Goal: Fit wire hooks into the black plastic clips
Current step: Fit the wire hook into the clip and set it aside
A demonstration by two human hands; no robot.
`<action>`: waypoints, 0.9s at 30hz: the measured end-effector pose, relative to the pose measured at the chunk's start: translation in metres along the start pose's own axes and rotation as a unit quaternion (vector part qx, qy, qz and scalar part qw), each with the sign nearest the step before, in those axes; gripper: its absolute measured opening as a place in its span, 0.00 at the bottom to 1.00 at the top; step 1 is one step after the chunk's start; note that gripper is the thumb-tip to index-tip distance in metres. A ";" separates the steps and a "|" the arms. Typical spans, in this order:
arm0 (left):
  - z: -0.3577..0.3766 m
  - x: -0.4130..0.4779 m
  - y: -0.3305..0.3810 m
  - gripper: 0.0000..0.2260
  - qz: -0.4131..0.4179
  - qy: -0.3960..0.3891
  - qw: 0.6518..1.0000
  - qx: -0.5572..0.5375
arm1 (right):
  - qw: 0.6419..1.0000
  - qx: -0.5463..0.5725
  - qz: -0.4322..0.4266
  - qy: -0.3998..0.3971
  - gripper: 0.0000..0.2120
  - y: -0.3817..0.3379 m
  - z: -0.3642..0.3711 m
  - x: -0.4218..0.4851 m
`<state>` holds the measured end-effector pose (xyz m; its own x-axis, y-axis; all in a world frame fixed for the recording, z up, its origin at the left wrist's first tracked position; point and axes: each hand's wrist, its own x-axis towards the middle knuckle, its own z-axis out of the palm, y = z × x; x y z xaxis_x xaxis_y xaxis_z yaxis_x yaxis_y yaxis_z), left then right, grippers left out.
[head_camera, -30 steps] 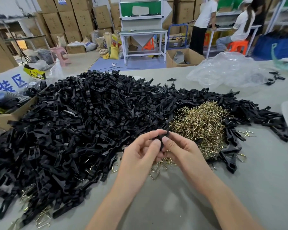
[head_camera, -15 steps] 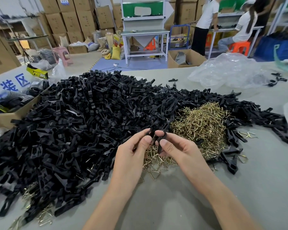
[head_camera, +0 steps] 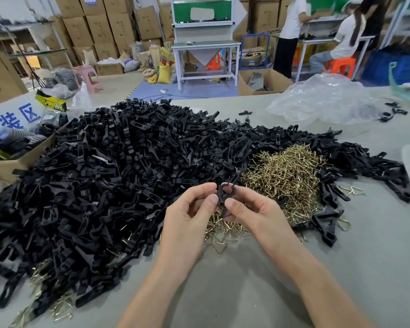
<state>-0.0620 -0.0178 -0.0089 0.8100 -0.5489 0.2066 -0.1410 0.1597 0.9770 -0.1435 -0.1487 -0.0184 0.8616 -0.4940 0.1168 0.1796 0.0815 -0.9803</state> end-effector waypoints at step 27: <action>-0.015 0.002 -0.027 0.13 0.149 -0.064 0.788 0.594 | 0.985 0.127 0.014 0.117 0.13 0.000 -0.016 0.006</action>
<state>-0.0477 -0.0107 -0.0354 0.5868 -0.7228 0.3651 -0.8090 -0.5423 0.2268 -0.1455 -0.1655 -0.0197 0.7399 -0.6723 0.0210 0.2960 0.2974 -0.9077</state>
